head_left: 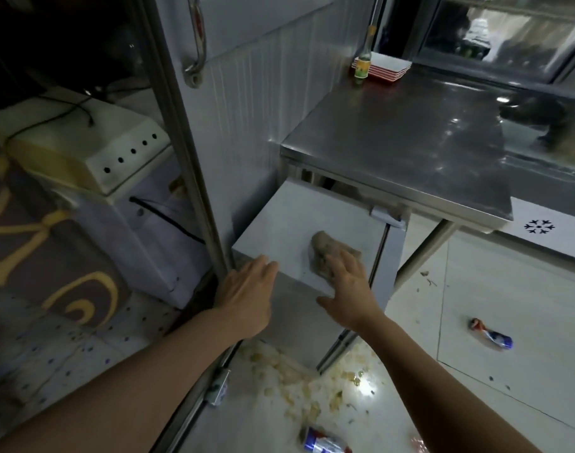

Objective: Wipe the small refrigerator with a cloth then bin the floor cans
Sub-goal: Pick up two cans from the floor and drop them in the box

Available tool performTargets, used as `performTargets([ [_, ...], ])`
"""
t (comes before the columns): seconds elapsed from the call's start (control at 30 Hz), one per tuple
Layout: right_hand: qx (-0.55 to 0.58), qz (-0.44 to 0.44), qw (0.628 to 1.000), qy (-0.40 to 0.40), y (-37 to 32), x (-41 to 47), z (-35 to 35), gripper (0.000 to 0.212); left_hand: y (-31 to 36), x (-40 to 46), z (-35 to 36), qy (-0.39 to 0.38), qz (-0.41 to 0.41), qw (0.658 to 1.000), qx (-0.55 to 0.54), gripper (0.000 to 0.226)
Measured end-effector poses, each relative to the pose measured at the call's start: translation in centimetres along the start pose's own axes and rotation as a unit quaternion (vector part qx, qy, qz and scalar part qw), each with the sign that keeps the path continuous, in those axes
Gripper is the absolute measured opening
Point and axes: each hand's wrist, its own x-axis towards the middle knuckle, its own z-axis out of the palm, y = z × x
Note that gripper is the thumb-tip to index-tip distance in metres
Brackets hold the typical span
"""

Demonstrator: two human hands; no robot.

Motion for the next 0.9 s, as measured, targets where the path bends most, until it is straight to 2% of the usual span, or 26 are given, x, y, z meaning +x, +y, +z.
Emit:
performTargets([
  [0.17,0.008,0.019,0.999,-0.04,-2.2,-3.6,3.2,0.081,-2.5,-3.8,1.6,-0.013,-0.032,0.999,-0.016,0.069],
  [0.3,0.018,0.051,0.995,-0.087,-3.8,-5.4,7.6,0.081,-5.4,-6.3,5.3,-0.066,-0.07,0.995,-0.032,0.069],
  [0.53,0.041,0.119,0.98,-0.155,-5.6,-7.3,16.2,0.08,-10.4,-9.2,13.5,-0.147,-0.099,0.981,-0.074,0.071],
  [0.67,0.05,0.14,0.974,-0.171,-5.6,-7.8,21.6,0.077,-12.8,-10.0,18.5,-0.16,-0.105,0.976,-0.102,0.065],
  [0.8,0.063,0.152,0.97,-0.18,-4.7,-7.6,27.4,0.077,-14.5,-9.9,24.4,-0.159,-0.13,0.972,-0.113,0.075],
  [0.9,0.073,0.154,0.967,-0.188,-2.8,-7.1,32.9,0.079,-15.5,-9.2,30.6,-0.175,-0.155,0.966,-0.114,0.075],
])
